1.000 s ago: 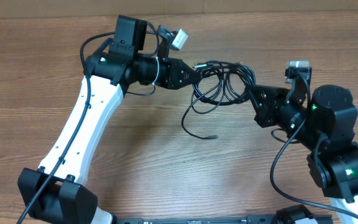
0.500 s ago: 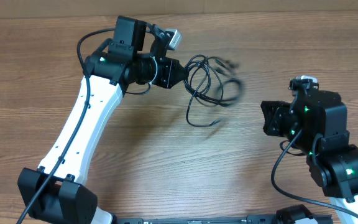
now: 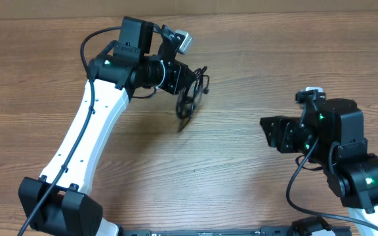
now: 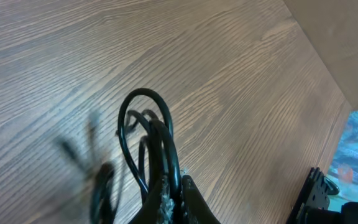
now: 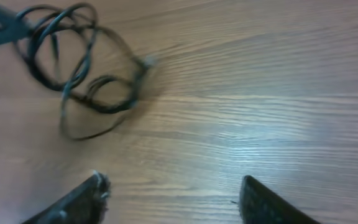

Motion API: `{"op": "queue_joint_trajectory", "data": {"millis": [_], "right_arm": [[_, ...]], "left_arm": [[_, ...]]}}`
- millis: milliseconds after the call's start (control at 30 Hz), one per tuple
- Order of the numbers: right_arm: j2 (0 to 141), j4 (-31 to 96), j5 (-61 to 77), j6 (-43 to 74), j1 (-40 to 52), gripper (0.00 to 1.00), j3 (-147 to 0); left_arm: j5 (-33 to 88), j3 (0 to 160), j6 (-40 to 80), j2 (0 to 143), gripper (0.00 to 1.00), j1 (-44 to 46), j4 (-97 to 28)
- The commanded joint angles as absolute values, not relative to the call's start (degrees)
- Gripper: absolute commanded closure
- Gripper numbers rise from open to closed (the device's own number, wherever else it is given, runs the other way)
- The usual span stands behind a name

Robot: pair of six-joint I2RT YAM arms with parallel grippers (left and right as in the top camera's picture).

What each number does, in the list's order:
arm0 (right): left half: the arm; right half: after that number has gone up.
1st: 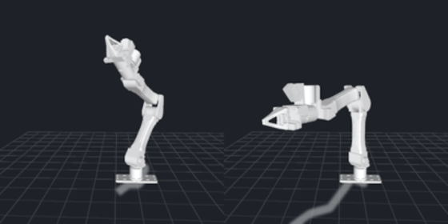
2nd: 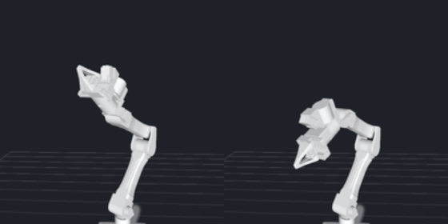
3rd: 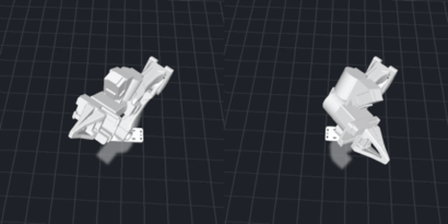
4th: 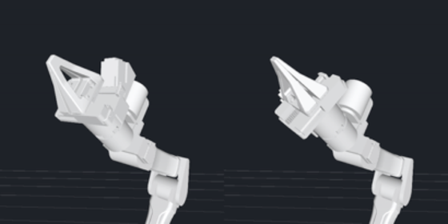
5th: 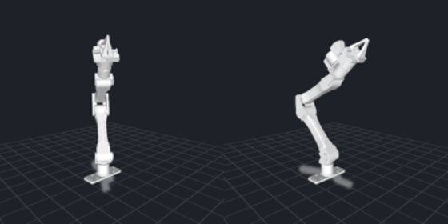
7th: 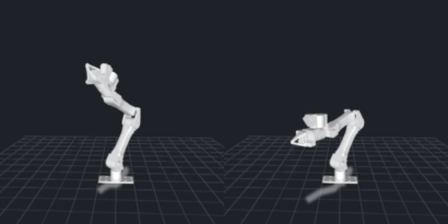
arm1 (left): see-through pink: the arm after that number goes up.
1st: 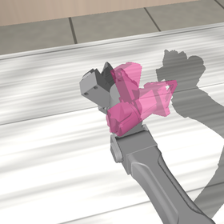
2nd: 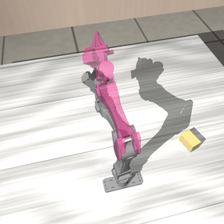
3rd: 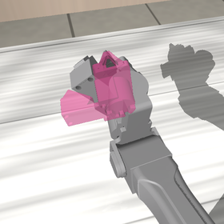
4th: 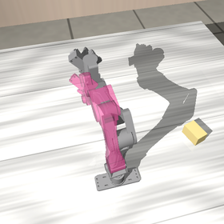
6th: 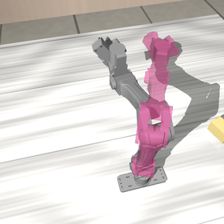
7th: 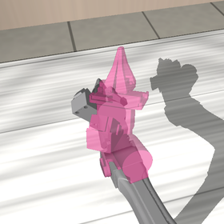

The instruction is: Untangle cables

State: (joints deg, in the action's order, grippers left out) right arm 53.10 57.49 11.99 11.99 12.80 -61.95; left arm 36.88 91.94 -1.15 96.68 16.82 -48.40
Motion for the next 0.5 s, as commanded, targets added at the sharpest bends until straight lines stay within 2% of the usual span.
{"op": "queue_joint_trajectory", "data": {"millis": [0,100,233,467], "right_arm": [[52.9,57.1,19.7,5.1,12.6,0.19,-63.1],[52.9,57.1,21.6,2.4,12.6,0.09,-63.1],[52.9,57.1,22.2,0.0,12.6,0.02,-63.1],[52.9,56.0,23.9,-7.0,12.6,0.00,-63.1]], "left_arm": [[42.9,93.4,-5.8,96.4,0.96,16.5,-48.1],[48.5,93.4,-10.1,96.4,0.96,16.5,-48.1],[55.7,93.4,-15.9,96.4,0.96,16.5,-48.1],[64.5,93.4,-23.0,96.4,0.96,16.5,-48.1]]}}
